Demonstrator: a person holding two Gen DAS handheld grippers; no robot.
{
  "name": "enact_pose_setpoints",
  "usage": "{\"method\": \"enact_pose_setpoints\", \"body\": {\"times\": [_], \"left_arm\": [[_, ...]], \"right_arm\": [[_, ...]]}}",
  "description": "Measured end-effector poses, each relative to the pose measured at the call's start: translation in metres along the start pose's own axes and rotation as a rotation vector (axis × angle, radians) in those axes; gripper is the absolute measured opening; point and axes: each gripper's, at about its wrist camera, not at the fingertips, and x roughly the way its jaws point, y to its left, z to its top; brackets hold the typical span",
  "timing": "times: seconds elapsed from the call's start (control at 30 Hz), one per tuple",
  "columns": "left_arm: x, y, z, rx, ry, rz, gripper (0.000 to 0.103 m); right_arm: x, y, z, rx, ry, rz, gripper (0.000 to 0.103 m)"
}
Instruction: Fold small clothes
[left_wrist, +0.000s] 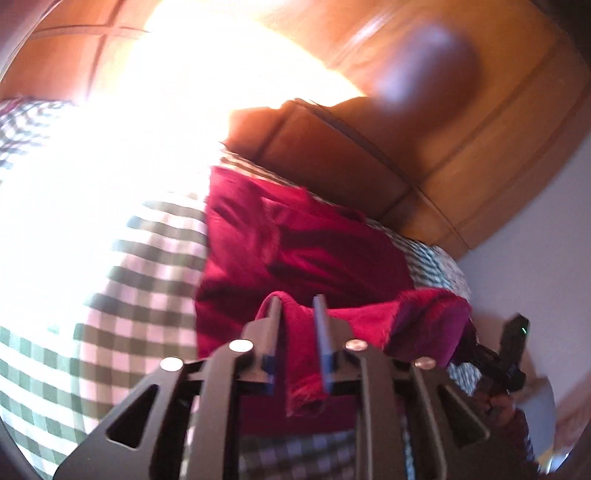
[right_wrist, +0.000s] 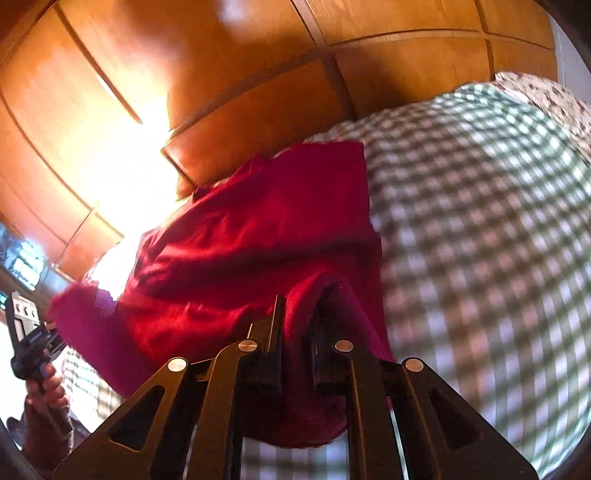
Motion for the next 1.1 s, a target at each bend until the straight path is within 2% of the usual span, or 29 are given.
{"method": "enact_pose_setpoints", "body": {"times": [0.03, 0.07, 0.1, 0.13, 0.2, 0.27, 0.5, 0.57, 0.6, 0.63, 0.67, 0.7, 0.73, 0.77, 0.87, 0.97, 1.1], "left_arm": [[0.0, 0.007, 0.004, -0.039, -0.018, 0.022, 0.065], [0.006, 0.011, 0.006, -0.07, -0.037, 0.039, 0.069], [0.005, 0.016, 0.006, -0.086, -0.045, 0.038, 0.069], [0.004, 0.021, 0.003, -0.09, -0.04, 0.033, 0.07], [0.005, 0.03, -0.007, -0.099, -0.021, 0.046, 0.07], [-0.001, 0.038, -0.025, -0.091, 0.012, 0.027, 0.07], [-0.003, 0.041, -0.088, -0.04, 0.122, 0.014, 0.07], [0.002, 0.036, -0.093, -0.028, 0.132, 0.029, 0.063], [0.005, 0.035, -0.094, -0.033, 0.134, 0.031, 0.05], [0.011, 0.035, -0.093, -0.042, 0.142, 0.034, 0.037], [0.015, 0.036, -0.092, -0.054, 0.148, 0.04, 0.031], [0.017, 0.036, -0.093, -0.062, 0.147, 0.045, 0.025], [0.017, 0.035, -0.095, -0.058, 0.146, 0.047, 0.02], [0.015, 0.032, -0.097, -0.04, 0.144, 0.052, 0.018], [0.002, 0.024, -0.101, 0.023, 0.137, 0.058, 0.015], [-0.012, 0.021, -0.109, 0.04, 0.151, 0.039, 0.015], [-0.043, 0.021, -0.138, 0.074, 0.193, 0.011, 0.015]], "right_arm": [[0.001, -0.003, 0.005, 0.027, -0.003, 0.03, 0.054], [-0.001, -0.007, 0.007, 0.06, -0.026, 0.051, 0.085], [-0.006, -0.007, 0.008, 0.079, -0.058, 0.044, 0.09], [-0.009, -0.008, 0.009, 0.086, -0.08, 0.046, 0.09], [-0.015, -0.016, 0.005, 0.098, -0.083, 0.055, 0.09], [-0.018, -0.026, -0.006, 0.116, -0.075, 0.036, 0.092], [-0.004, -0.044, -0.062, 0.087, 0.009, -0.075, 0.09], [0.005, -0.04, -0.062, 0.065, -0.006, -0.102, 0.078], [0.013, -0.037, -0.059, 0.057, -0.009, -0.116, 0.072], [0.018, -0.033, -0.057, 0.05, -0.007, -0.126, 0.06], [0.023, -0.028, -0.054, 0.037, -0.001, -0.141, 0.047], [0.026, -0.025, -0.053, 0.028, 0.008, -0.148, 0.043], [0.027, -0.023, -0.054, 0.015, 0.016, -0.152, 0.035], [0.025, -0.018, -0.055, -0.004, 0.024, -0.153, 0.03], [0.013, -0.015, -0.062, -0.018, 0.035, -0.13, 0.025], [-0.005, -0.011, -0.078, -0.03, 0.05, -0.105, 0.024], [-0.035, -0.009, -0.109, -0.053, 0.086, -0.084, 0.024]]}}
